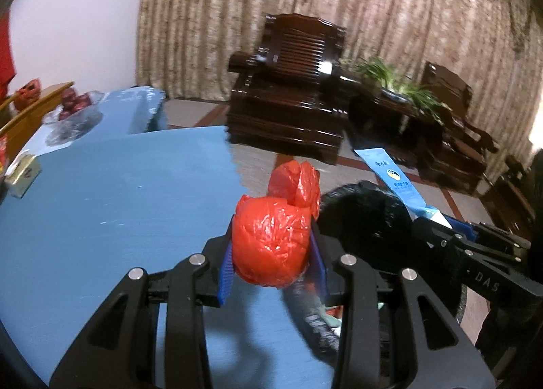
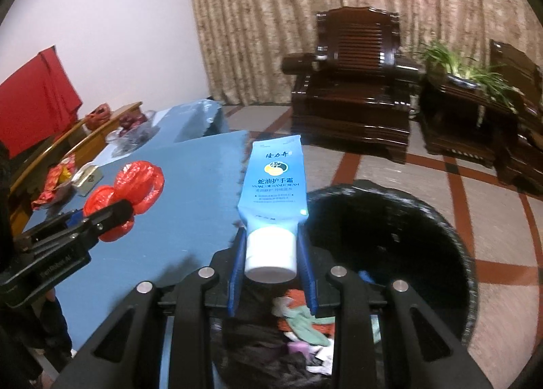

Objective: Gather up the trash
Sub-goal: 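Carry the red bag and cream tube over the black bin, then open both tools over the bin to drop the red bag and tube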

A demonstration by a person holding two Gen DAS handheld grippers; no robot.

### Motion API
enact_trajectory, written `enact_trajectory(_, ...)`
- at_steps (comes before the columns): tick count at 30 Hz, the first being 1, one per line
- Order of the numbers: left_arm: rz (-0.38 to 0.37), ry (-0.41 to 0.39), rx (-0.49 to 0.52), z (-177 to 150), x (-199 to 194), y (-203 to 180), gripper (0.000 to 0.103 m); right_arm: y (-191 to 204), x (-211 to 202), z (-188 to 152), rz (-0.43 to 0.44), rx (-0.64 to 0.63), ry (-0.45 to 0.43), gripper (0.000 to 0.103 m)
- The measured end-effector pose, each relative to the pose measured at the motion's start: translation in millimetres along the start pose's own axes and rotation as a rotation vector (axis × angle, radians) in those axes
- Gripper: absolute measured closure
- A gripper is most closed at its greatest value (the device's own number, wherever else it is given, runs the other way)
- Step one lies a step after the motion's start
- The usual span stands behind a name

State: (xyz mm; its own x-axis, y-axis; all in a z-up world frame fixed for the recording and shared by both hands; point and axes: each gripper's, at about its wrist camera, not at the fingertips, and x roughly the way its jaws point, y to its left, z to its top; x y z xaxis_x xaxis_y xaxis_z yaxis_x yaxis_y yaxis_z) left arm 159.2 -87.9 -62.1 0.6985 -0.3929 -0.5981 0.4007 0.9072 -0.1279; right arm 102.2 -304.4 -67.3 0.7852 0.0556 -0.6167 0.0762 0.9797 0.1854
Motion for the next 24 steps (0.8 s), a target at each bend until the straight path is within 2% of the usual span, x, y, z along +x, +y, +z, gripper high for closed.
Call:
enact_trajectory(6, -0.066, 0.028, 0.046, -5, 32, -32, 0.067, -39, 3, -11, -0.074, 0.04, 0.022, 0.074)
enact_trajectory(14, -0.131, 0.069, 0.076, -12, 70, -60, 0.065, -75, 15, -24, -0.128, 0.084, 0.056, 0.074)
enact_trajectory(19, -0.174, 0.094, 0.082, -10, 83, -65, 0.044, -87, 26, -30, -0.156, 0.097, 0.083, 0.072)
enact_trajectory(23, -0.182, 0.088, 0.077, -9, 83, -65, 0.029, -93, 24, -34, -0.178, 0.105, 0.08, 0.051)
enact_trajectory(24, -0.181, 0.087, 0.076, -9, 82, -64, 0.025, -93, 22, -34, -0.182, 0.104, 0.076, 0.043)
